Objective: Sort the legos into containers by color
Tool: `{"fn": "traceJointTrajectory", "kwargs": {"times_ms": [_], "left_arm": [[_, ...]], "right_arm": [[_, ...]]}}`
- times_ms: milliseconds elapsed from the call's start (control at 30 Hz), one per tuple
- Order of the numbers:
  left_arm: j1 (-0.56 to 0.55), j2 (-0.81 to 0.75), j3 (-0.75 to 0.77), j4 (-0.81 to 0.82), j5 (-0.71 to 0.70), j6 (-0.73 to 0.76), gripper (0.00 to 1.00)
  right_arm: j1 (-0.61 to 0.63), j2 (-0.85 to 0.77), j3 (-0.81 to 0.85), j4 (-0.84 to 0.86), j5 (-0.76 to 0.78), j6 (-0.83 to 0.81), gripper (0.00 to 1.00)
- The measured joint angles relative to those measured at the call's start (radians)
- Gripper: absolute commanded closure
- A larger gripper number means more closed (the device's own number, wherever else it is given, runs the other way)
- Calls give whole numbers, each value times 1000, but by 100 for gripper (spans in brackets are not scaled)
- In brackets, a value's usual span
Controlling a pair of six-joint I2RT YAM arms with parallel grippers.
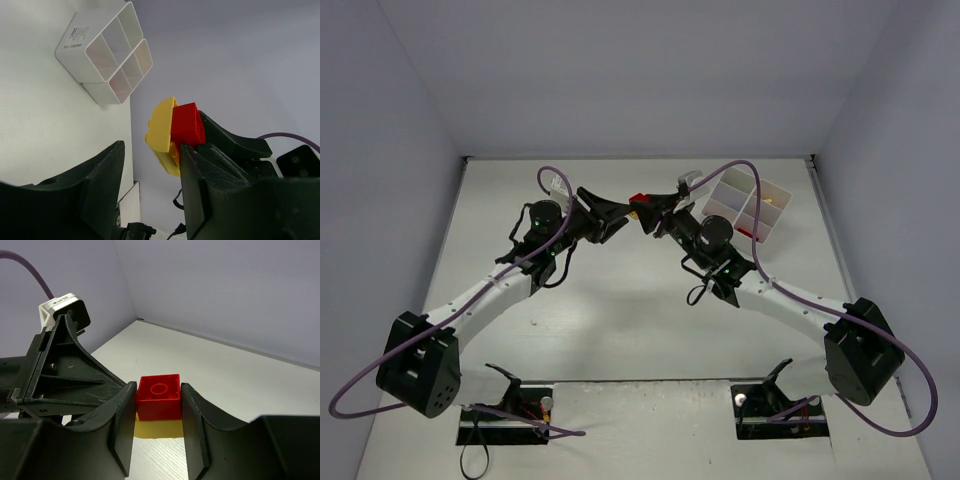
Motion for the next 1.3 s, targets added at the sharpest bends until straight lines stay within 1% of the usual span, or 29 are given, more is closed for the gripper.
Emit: {"fn": "traceJointTrajectory", "kwargs": {"times_ms": [200,333,467,533,700,967,1133,1300], "left_arm": [[0,2,-19,72,3,5,61],[-6,2,-105,142,11,3,64],[-13,17,-166,159,15,-2,65],[-16,30,-168,163,17,-2,68],[-26,47,-168,187,20,-2,70],[-34,58,-168,197,23,-5,84],[-42,70,-168,195,24,-1,88],[-48,70,-168,188,23,34,89]], "right_arm": [[8,-3,-13,7,20,34,100],[27,-21,-81,5,40,66,100],[45,-24,-134,-18,61,86,100],[47,-24,-141,-24,70,89,100],[47,-24,-141,-25,90,89,100],[52,-24,-140,-29,110,75,100],[76,-18,-110,-9,73,82,100],[92,-17,-100,-10,46,90,100]]}}
